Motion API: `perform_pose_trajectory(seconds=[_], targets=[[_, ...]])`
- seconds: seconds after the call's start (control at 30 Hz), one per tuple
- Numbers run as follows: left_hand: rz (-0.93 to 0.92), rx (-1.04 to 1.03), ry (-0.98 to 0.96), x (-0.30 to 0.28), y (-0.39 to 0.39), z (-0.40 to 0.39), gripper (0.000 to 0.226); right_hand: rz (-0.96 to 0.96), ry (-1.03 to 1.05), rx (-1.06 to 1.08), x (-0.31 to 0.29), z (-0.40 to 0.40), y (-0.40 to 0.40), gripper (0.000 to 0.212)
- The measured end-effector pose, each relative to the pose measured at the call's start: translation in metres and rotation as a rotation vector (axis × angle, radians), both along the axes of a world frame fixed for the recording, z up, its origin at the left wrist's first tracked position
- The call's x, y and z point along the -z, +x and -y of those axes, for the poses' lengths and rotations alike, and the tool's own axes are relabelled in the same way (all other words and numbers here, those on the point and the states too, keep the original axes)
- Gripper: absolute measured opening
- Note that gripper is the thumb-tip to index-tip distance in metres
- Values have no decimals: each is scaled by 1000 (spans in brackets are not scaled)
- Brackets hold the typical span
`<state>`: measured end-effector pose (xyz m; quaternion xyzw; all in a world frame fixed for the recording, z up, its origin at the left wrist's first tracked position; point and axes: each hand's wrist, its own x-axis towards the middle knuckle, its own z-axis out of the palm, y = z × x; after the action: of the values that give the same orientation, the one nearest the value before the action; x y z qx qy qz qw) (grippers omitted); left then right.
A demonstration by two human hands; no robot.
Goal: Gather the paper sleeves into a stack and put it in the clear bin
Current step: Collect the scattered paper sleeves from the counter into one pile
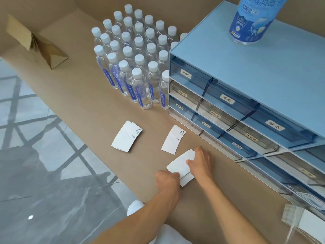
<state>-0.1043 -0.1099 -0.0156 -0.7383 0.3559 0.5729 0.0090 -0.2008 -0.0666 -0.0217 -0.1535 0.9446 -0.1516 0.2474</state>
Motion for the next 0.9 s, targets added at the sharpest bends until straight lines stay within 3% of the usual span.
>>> perform_pose_trajectory(seconds=[0.13,0.33,0.43,0.73,0.9], targets=[[0,-5,-12,1,2,2,11,-2,-27,26,0,0,2,42],[-64,-45,-13,-1,9,3,27,146,-234,101,-3,1,0,41],[-110,-67,6,-7,7,10,13,124,-284,73,-6,10,-2,43],[-217,-285,52,-12,-16,60,32,104,-276,-129,-12,73,-35,51],[-219,-323,141,-6,-28,78,18,101,-256,-154,-6,91,-40,51]])
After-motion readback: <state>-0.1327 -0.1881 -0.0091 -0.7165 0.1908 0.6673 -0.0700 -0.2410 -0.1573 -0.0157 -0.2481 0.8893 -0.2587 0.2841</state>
